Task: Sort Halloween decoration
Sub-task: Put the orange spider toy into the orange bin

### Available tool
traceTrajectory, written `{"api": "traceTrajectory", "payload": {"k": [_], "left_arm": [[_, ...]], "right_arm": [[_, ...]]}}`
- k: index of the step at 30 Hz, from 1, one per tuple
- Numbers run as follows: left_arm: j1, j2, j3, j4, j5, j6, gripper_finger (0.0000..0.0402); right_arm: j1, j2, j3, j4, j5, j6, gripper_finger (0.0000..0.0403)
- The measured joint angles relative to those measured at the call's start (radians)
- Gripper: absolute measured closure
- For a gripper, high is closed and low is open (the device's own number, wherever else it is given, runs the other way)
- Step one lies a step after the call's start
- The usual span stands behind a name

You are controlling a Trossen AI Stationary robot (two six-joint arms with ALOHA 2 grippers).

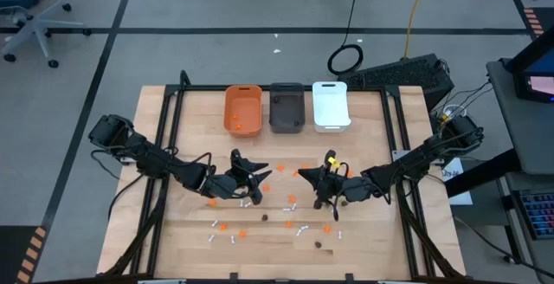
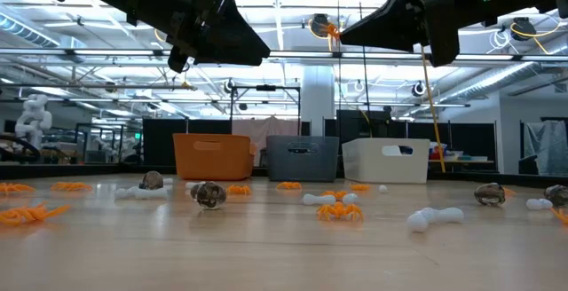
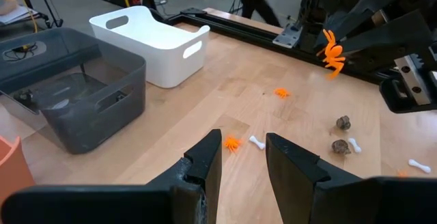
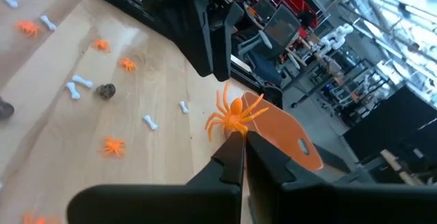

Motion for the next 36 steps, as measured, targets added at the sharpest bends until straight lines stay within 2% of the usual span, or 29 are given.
{"api": "traceTrajectory", "payload": {"k": [3,14,18,23,26,28,31,36], "left_arm": [[0.0,0.0,0.0,0.0,0.0,0.001,0.0288],[0.0,0.0,0.0,0.0,0.001,0.001,0.0288],[-0.013,0.0,0.0,0.012,0.05,0.058,0.0288],[-0.07,0.0,0.0,0.163,0.069,0.336,0.0288],[-0.107,0.0,0.0,0.269,0.146,0.59,0.0285],[-0.122,0.0,0.002,0.281,0.19,0.725,0.0281],[-0.13,0.023,0.025,0.279,0.192,0.842,0.0272],[-0.121,0.116,0.104,0.277,0.136,1.005,0.0237]], "right_arm": [[0.0,0.0,0.0,0.0,-0.005,0.062,0.0403],[0.0,0.0,0.0,-0.007,-0.166,0.392,0.0403],[0.0,0.0,0.0,-0.009,-0.22,0.503,0.0403],[-0.001,0.0,0.0,-0.014,-0.279,0.603,0.0403],[-0.008,0.0,0.0,-0.017,-0.316,0.642,0.0403],[-0.016,0.0,0.0,-0.016,-0.344,0.665,0.0403],[-0.029,0.0,0.0,-0.016,-0.375,0.693,0.0403],[-0.06,0.0,0.0,-0.017,-0.433,0.713,0.0403]]}}
